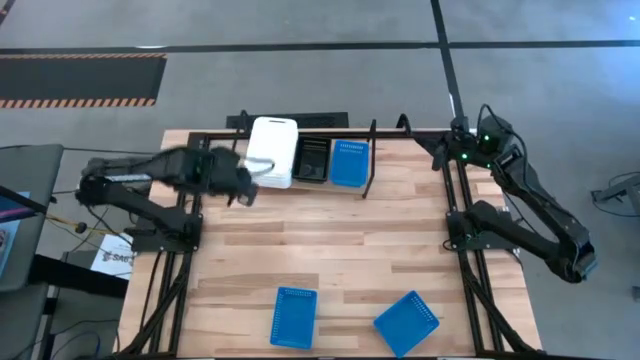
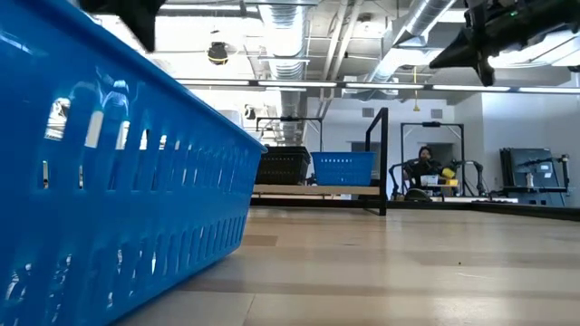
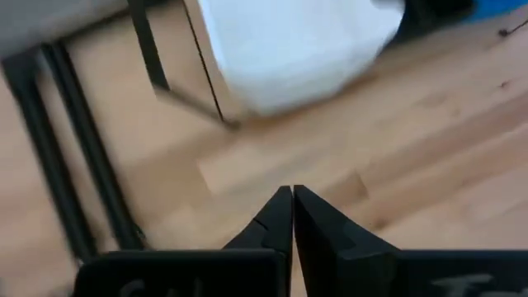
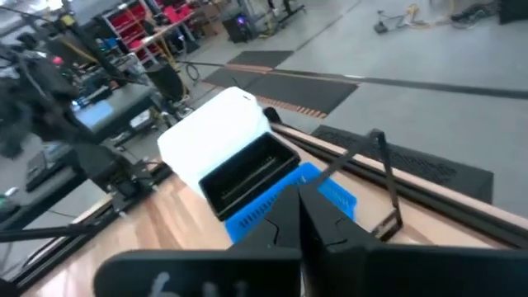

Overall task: Stack baskets on shelf by color
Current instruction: Stack the left blue bin on top of the blue bin on the shelf

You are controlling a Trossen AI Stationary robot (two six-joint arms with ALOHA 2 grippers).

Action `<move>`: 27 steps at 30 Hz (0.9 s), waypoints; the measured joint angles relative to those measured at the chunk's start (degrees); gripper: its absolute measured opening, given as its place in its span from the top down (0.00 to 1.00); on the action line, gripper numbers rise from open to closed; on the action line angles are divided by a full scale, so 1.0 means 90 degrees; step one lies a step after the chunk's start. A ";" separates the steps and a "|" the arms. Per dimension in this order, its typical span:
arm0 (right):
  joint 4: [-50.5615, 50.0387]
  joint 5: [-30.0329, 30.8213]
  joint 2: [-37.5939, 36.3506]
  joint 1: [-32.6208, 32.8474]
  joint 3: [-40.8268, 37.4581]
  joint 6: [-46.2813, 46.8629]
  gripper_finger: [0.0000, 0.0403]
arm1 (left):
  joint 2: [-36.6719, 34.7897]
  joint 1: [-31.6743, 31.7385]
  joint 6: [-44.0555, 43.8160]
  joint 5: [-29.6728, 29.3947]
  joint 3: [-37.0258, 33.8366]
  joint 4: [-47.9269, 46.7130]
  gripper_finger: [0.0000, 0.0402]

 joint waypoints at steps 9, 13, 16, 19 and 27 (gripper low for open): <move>0.0702 -0.0642 -0.0010 0.0000 0.0000 0.0836 0.94 | 0.0358 -0.1403 -0.2138 0.1145 -0.1483 0.1148 1.00; 0.0923 -0.0828 -0.0008 0.0036 0.0000 0.1004 0.96 | 0.0610 -0.1905 -0.2427 0.1423 -0.1514 0.1589 1.00; 0.1187 -0.0806 0.0078 0.0174 0.0000 0.1139 0.97 | 0.0703 -0.2236 -0.2693 0.1377 -0.1514 0.1987 1.00; 0.1513 -0.0801 0.0180 0.0378 0.0000 0.1263 0.96 | 0.0807 -0.2535 -0.3083 0.1293 -0.1511 0.2203 1.00; 0.1809 -0.0789 0.0288 0.0970 0.0000 0.1280 0.93 | 0.1348 -0.3028 -0.3216 0.1332 -0.1511 0.2515 0.98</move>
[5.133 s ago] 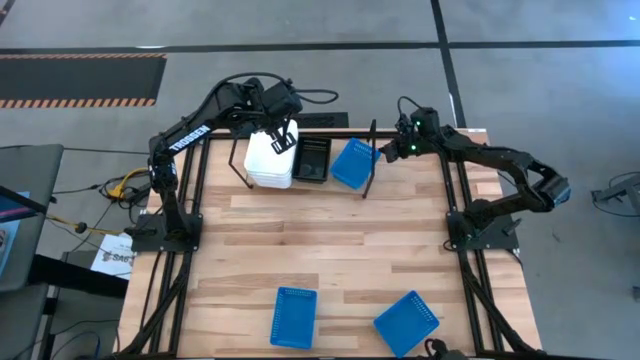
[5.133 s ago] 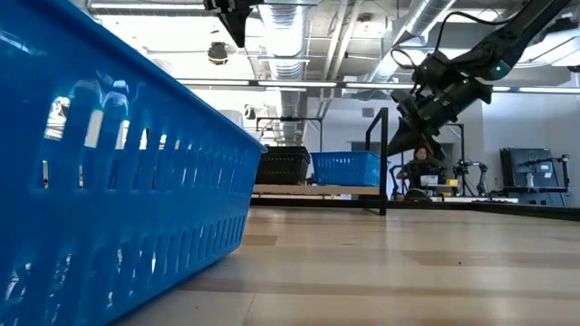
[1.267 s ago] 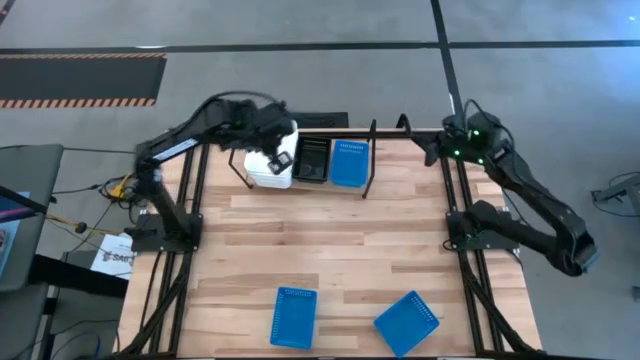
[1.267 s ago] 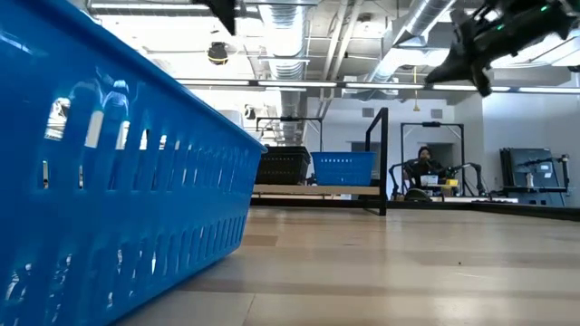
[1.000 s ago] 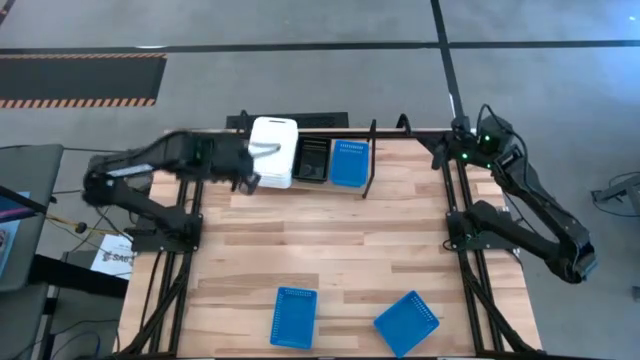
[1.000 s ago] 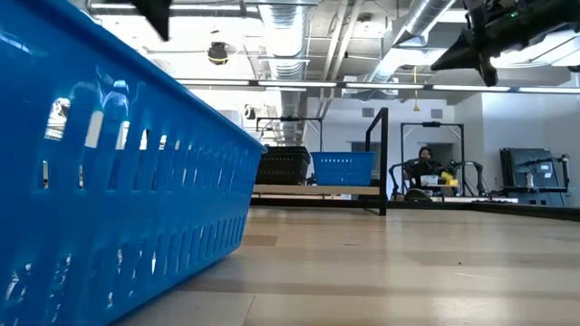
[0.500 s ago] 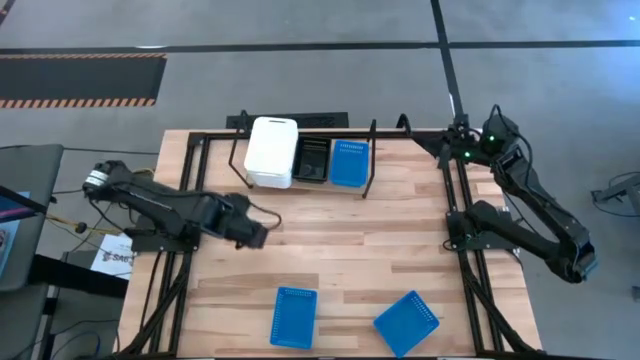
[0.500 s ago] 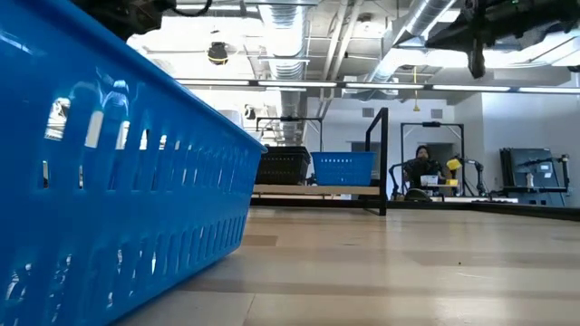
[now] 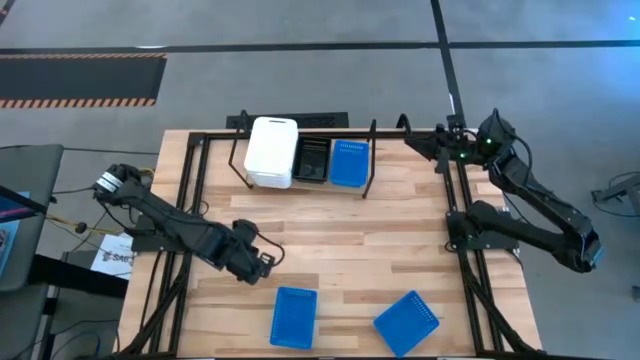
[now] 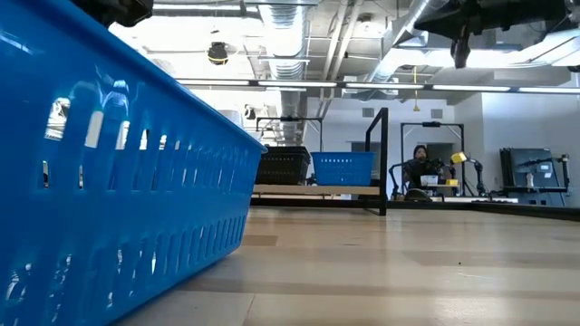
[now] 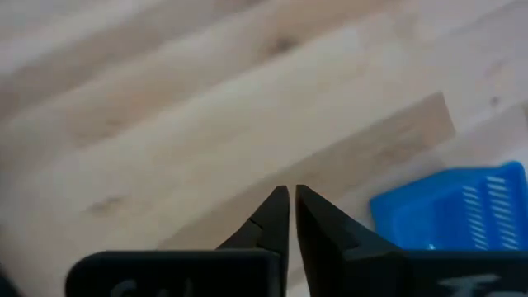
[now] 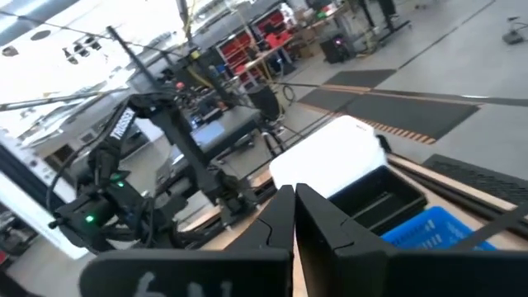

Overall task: Stack baskets on shelf by color
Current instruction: Stack the left blue bin on top of the blue bin on the shelf

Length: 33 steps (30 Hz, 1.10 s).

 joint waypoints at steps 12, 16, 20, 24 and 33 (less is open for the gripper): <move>0.0001 -0.0021 0.0000 0.0490 0.0000 -0.0049 0.93 | 0.1157 -0.0139 -0.0638 0.0809 0.0000 0.1797 0.65; 0.0003 -0.0283 -0.0003 0.0442 0.0000 -0.0166 0.93 | 0.1495 -0.0123 -0.1382 0.1467 0.0000 0.1908 0.59; -0.0001 -0.0499 -0.0003 0.0316 0.0000 -0.0352 0.93 | 0.1753 -0.0126 -0.1928 0.1746 -0.0002 0.2677 0.57; 0.0001 -0.0715 -0.0003 0.0161 0.0000 -0.0460 0.93 | 0.1871 -0.0124 -0.2073 0.1487 0.0003 0.3608 0.58; 0.0002 -0.1411 -0.0003 -0.0296 0.0000 -0.0604 0.93 | 0.1865 -0.0104 -0.2085 0.1401 0.0107 0.3859 0.58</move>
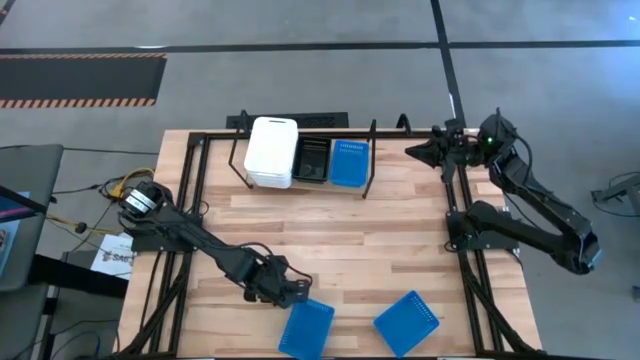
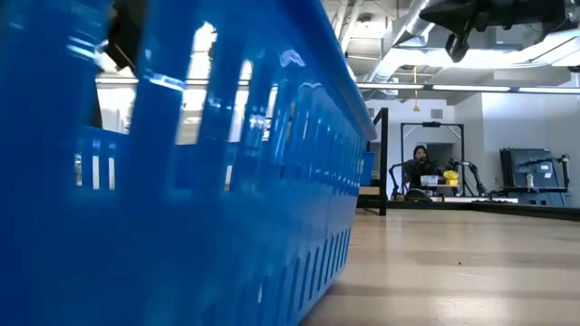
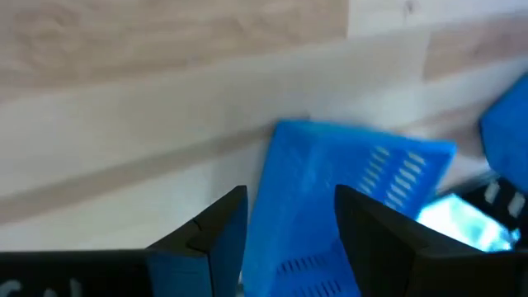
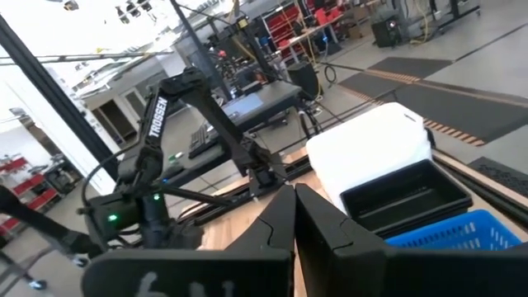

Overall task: Stack baskets on shelf by color
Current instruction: Stack the left blue bin on top of the blue bin on the shelf

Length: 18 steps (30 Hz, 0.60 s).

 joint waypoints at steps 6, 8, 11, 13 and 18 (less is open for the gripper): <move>-0.0002 -0.0103 0.0002 -0.0193 0.0000 -0.0016 0.93 | -0.0010 -0.0017 0.0146 0.0176 0.0214 0.0065 0.58; -0.0003 -0.0105 0.0005 -0.0190 0.0000 -0.0016 0.93 | -0.0010 -0.0015 0.0205 0.0174 0.0229 0.0056 0.58; -0.0004 -0.0108 0.0002 -0.0186 0.0000 -0.0016 0.93 | -0.0010 -0.0015 0.0217 0.0194 0.0229 0.0041 0.58; -0.0004 -0.0107 0.0005 -0.0186 0.0000 -0.0016 0.93 | -0.0010 -0.0015 0.0221 0.0225 0.0231 0.0025 0.58; -0.0004 -0.0107 0.0005 -0.0186 0.0000 -0.0016 0.93 | -0.0010 -0.0044 0.0197 0.0227 0.0231 -0.0094 0.58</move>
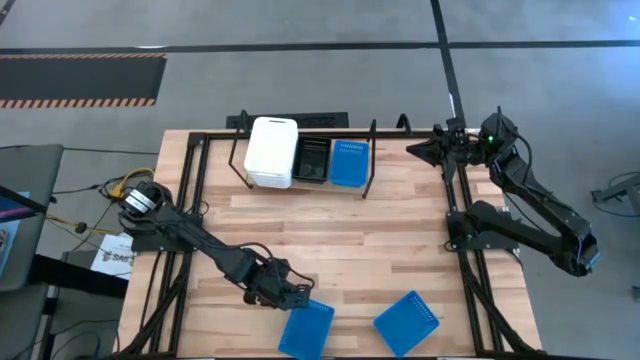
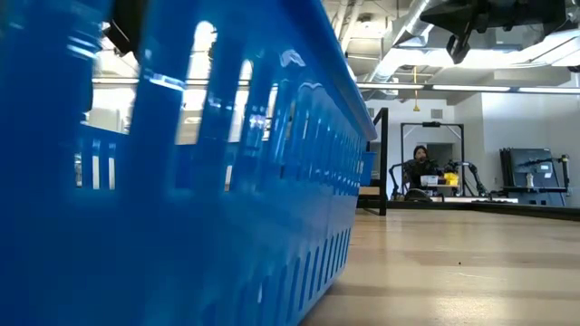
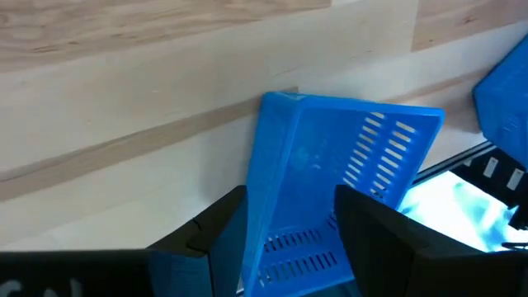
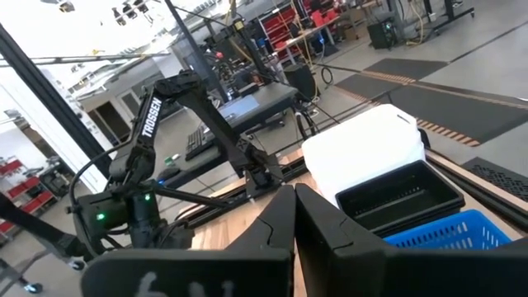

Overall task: Stack baskets on shelf by color
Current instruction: Stack the left blue bin on top of the blue bin on the shelf

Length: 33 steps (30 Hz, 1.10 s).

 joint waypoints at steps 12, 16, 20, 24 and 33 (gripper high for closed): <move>0.0001 0.0004 -0.0002 0.0000 0.0000 0.0000 0.93 | 0.0272 -0.0095 0.0204 -0.0061 0.0006 0.0139 0.58; 0.0056 0.0012 -0.0002 0.0000 0.0002 0.0000 0.93 | 0.0605 -0.0097 0.0558 0.0049 0.0012 0.0448 0.58; 0.0097 0.0012 0.0000 0.0005 0.0002 0.0039 0.93 | 0.0971 -0.0092 0.0668 0.0119 0.0007 0.0700 0.58; 0.0095 0.0012 0.0000 0.0007 0.0002 0.0049 0.93 | 0.1138 -0.0074 0.0672 0.0144 0.0014 0.0893 0.58; 0.0092 0.0014 0.0000 0.0011 0.0002 0.0053 0.93 | 0.1183 0.0031 0.0750 0.0081 0.0012 0.0682 0.81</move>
